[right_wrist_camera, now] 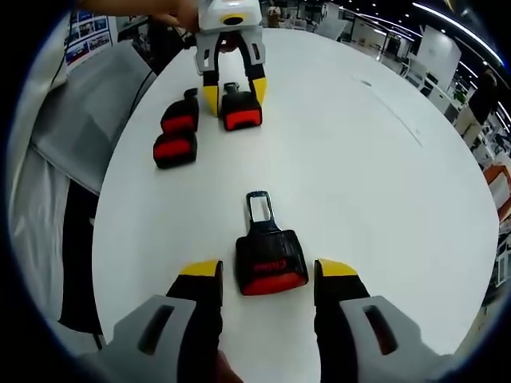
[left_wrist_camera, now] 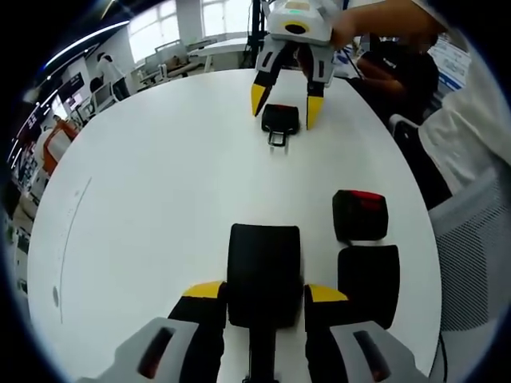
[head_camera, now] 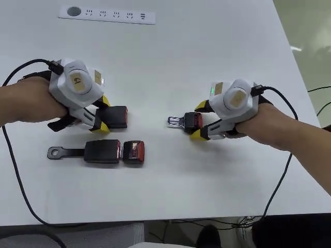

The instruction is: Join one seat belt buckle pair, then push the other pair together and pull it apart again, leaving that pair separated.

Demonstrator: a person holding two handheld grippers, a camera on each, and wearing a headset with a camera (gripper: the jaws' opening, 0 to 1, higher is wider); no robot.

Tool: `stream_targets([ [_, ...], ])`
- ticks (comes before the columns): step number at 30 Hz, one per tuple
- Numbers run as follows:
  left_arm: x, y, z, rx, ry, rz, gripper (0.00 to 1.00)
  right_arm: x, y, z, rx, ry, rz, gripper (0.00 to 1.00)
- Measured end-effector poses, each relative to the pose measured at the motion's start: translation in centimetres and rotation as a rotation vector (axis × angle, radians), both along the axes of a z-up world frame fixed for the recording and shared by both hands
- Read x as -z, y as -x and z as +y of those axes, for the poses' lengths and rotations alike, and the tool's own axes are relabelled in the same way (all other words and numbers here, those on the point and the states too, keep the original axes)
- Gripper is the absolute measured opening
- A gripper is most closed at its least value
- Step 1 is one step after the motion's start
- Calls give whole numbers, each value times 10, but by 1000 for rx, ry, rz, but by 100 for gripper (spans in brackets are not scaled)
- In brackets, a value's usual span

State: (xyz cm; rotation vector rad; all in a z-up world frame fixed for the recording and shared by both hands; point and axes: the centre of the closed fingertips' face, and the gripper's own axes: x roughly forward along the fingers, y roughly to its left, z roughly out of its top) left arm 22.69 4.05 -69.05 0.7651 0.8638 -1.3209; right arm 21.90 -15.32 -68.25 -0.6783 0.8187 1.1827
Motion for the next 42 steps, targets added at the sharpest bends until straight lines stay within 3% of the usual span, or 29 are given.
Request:
stream_targets([
  [2, -6, 1, -1, -49, 25, 20, 42, -8, 4, 1, 17, -12, 1, 47],
  [3, -13, -3, -5, -80, 71, 7, 44, -11, 6, 2, 24, -20, -4, 47],
  [6, -27, -9, 0, -115, 93, -24, 45, -27, 14, 8, 52, -54, -28, 50],
  [8, -37, -3, 3, -120, 106, -43, 46, -35, 18, 11, 72, -69, -44, 53],
  [11, -49, 18, 3, -125, 132, -35, 54, -42, 35, 22, 69, -84, -48, 56],
  [13, -55, 27, 4, -127, 154, -68, 59, -46, 43, 26, 68, -86, -60, 58],
  [15, -60, 36, 7, -165, 167, -66, 63, -47, 48, 28, 81, -98, -63, 60],
  [19, -70, 51, 14, -213, 187, -107, 67, -52, 63, 28, 139, -124, -75, 64],
  [22, -75, 54, 25, -295, 216, -150, 77, -51, 70, 23, 183, -139, -67, 70],
  [24, -79, 56, 34, -340, 209, -186, 82, -53, 77, 18, 203, -134, -75, 72],
  [26, -80, 63, 45, -377, 224, -175, 83, -56, 80, 14, 250, -158, -62, 77],
  [30, -78, 75, 68, -425, 220, -180, 84, -60, 86, 8, 266, -157, -72, 84],
  [33, -80, 84, 83, -502, 248, -152, 88, -61, 88, 7, 290, -173, -75, 88],
  [34, -83, 86, 86, -525, 266, -155, 91, -61, 89, 7, 294, -174, -73, 90],
  [37, -82, 93, 102, -560, 250, -167, 94, -64, 91, 9, 311, -185, -90, 97],
  [42, -81, 103, 116, -622, 268, -155, 100, -65, 89, 8, 364, -202, -103, 100],
])
